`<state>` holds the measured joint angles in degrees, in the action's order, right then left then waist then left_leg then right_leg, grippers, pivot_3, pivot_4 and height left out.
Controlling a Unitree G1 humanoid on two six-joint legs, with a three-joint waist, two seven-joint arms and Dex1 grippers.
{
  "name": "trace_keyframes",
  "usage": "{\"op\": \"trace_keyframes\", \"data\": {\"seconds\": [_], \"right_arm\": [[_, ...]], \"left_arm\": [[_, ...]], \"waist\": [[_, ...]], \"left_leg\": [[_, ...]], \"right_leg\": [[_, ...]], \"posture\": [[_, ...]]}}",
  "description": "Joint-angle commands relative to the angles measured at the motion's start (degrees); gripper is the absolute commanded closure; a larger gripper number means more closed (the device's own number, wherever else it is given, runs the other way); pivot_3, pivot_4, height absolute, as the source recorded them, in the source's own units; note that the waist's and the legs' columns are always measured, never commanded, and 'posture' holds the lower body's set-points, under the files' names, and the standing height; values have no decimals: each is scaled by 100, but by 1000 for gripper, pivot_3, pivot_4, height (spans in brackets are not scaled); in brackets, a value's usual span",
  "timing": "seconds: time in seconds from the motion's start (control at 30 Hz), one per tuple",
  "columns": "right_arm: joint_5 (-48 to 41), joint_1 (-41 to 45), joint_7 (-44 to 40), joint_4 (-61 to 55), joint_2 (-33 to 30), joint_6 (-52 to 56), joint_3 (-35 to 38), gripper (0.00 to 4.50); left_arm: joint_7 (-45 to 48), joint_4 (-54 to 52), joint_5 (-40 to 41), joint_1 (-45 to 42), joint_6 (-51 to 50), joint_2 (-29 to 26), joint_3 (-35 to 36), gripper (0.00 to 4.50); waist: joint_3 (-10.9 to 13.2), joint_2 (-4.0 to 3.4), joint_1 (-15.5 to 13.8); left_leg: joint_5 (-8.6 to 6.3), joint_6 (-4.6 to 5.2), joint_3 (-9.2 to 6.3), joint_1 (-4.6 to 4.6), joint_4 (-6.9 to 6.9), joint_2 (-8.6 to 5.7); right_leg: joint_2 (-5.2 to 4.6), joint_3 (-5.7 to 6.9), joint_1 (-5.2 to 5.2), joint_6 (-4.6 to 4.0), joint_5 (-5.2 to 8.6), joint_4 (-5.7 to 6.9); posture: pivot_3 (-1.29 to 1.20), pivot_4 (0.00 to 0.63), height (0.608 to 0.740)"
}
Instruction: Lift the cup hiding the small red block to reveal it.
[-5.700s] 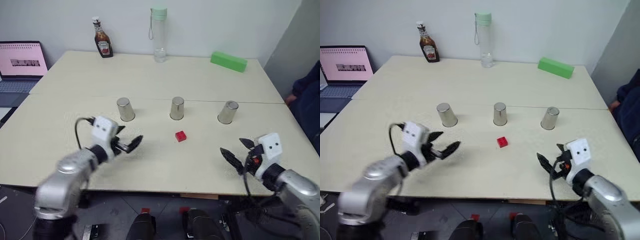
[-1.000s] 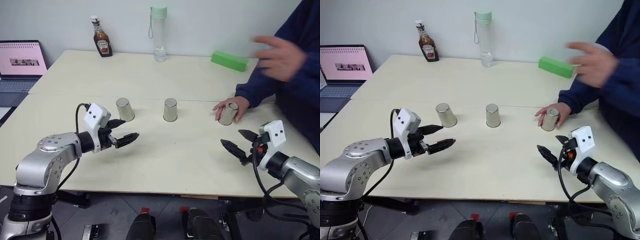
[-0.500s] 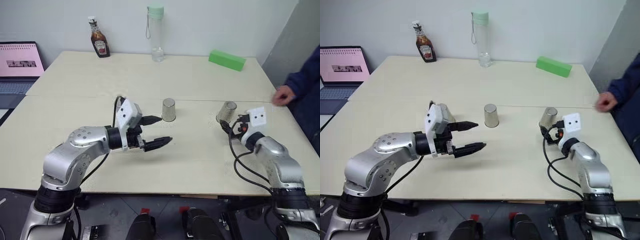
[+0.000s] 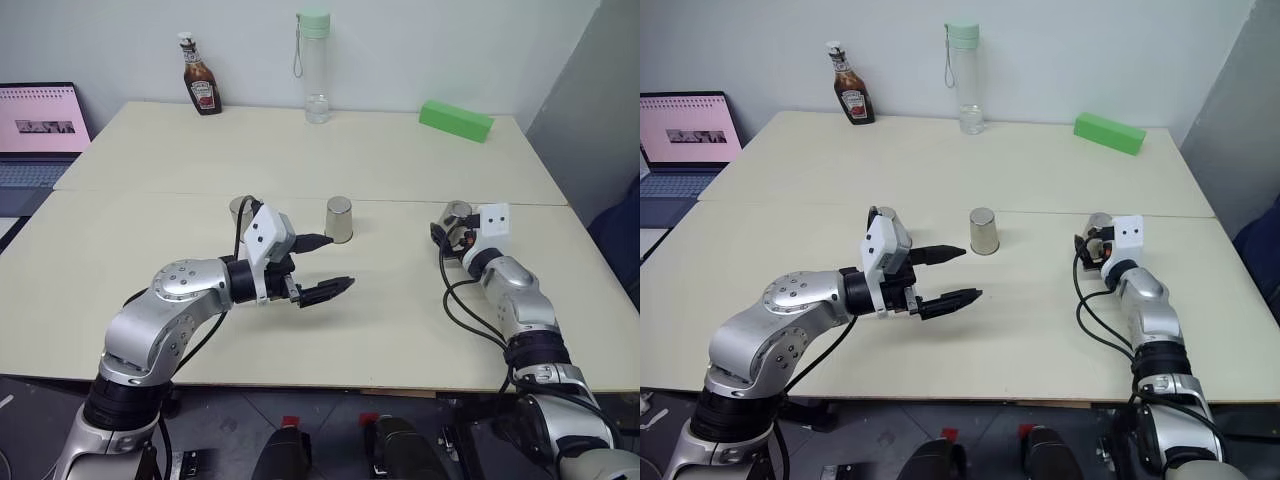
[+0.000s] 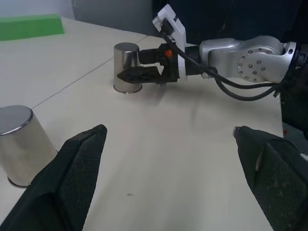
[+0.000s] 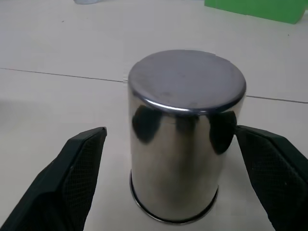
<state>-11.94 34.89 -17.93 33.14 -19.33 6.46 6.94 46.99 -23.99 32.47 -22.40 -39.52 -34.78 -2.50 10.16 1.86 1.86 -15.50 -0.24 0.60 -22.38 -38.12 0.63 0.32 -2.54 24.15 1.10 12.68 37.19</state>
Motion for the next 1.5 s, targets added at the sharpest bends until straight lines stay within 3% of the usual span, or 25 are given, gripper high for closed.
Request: {"op": "trace_keyframes", "data": {"seconds": [0.03, 0.27, 0.43, 0.63, 0.8, 1.2, 1.23, 1.4, 1.5], "right_arm": [[37, 226, 30, 148, -34, -383, 184, 386], [54, 291, 27, 313, -49, -576, 232, 1818], [-41, 120, 98, -297, -43, -376, 287, 1854], [-260, -650, 541, -2642, -152, 773, 536, 1854], [-274, -1149, 886, -3754, -176, 1572, 710, 1854], [-97, -1330, 1382, -2612, 137, 1480, 900, 1854], [-104, -1341, 1381, -2595, 144, 1481, 916, 1147], [-115, -1479, 1371, -2957, 97, 1656, 942, 82], [-454, -1701, 1340, -3829, 73, 2393, 1055, 5]], "left_arm": [[26, -47, -42, 12, 146, 4, -13, 0], [14, -57, -93, 29, 164, 33, -72, 0], [29, -43, -122, 30, 156, 28, -78, 0], [-60, -127, -124, 146, 134, 37, -41, 0], [-96, -99, -169, 152, 172, 128, -137, 0], [57, 126, -289, -9, 279, 103, -205, 0], [61, 113, -293, 4, 277, 91, -204, 0], [34, 37, -280, 51, 242, 87, -188, 0], [17, -19, -268, 103, 215, 80, -182, 0]], "waist": [[0, 0, 0], [0, 0, 0], [0, 0, 0], [0, -2, -7], [-1, -2, -13], [-1, -4, -3], [-1, -4, -4], [-1, -4, -4], [-2, -6, -6]], "left_leg": [[0, 0, 0, 0, 0, 0], [0, 0, 0, 1, -1, 0], [0, 0, 0, 0, 0, 0], [0, 0, -9, -5, 2, 1], [0, 0, -10, -4, -2, -4], [1, 0, 3, 3, -1, -1], [1, 0, 1, 2, -1, -1], [1, 0, 1, 1, -1, -2], [0, 0, -2, 1, 1, -1]], "right_leg": [[0, 0, 0, 0, 0, 0], [0, 0, 0, 0, 0, 2], [0, -1, 0, -1, 0, 1], [-16, 4, 2, -1, 0, 1], [-28, 8, -1, 1, 1, 2], [-2, -3, 0, 26, 16, 4], [-2, -2, 0, 26, 16, 3], [-3, -2, -1, 26, 16, 3], [-2, 0, 0, 26, 17, 3]], "posture": [[0, 150, 740], [0, 150, 740], [0, 150, 740], [0, 150, 740], [0, 150, 740], [0, 150, 740], [0, 150, 740], [0, 150, 740], [0, 150, 740]]}}
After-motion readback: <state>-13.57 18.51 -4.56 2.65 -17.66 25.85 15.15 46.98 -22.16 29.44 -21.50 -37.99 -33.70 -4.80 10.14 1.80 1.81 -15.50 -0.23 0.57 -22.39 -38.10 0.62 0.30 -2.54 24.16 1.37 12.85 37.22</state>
